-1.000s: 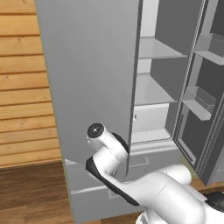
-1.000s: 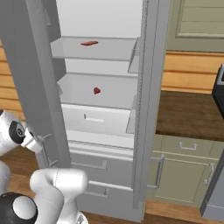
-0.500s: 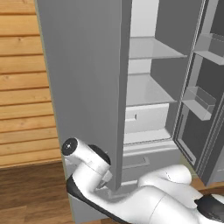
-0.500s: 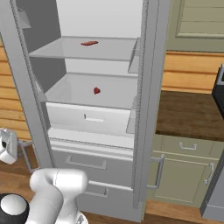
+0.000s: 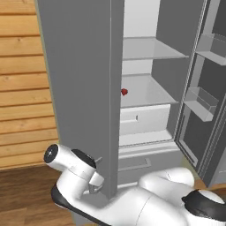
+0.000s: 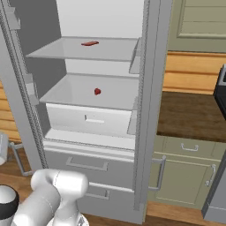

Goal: Take the strawberry from the fridge and place it on top of the pancake, located on the dining counter.

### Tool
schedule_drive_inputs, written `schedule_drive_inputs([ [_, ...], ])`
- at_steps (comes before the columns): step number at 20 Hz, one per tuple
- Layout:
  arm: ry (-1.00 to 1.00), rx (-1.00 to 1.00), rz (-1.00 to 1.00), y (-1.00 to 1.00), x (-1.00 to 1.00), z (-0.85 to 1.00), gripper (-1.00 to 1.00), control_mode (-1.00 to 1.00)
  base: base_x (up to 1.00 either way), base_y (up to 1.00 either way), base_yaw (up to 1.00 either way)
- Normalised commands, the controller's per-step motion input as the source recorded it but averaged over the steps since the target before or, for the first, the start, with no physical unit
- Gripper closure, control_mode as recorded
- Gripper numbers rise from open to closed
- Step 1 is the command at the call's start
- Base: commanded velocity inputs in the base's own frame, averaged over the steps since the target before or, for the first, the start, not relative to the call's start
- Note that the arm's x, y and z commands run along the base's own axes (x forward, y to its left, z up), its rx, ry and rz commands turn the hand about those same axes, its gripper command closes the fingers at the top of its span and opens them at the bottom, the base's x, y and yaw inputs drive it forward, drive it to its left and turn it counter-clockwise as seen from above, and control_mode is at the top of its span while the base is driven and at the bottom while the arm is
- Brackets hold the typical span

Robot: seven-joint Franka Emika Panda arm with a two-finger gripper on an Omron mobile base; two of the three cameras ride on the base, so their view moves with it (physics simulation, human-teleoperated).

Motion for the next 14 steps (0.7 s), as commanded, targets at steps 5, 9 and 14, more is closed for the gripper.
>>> schedule_drive_inputs([
  [5,0.0,0.0,0.0,0.29,0.04,0.6,-1.0,-1.0,0.0,0.0,0.0],
  [9,-0.02,0.0,0.0,0.18,-0.04,0.24,-1.0,-1.0,0.0,0.0,0.0],
  [14,-0.11,0.18,0.22,-0.17,-0.68,0.3,-1.0,-1.0,0.0,0.0,0.0],
])
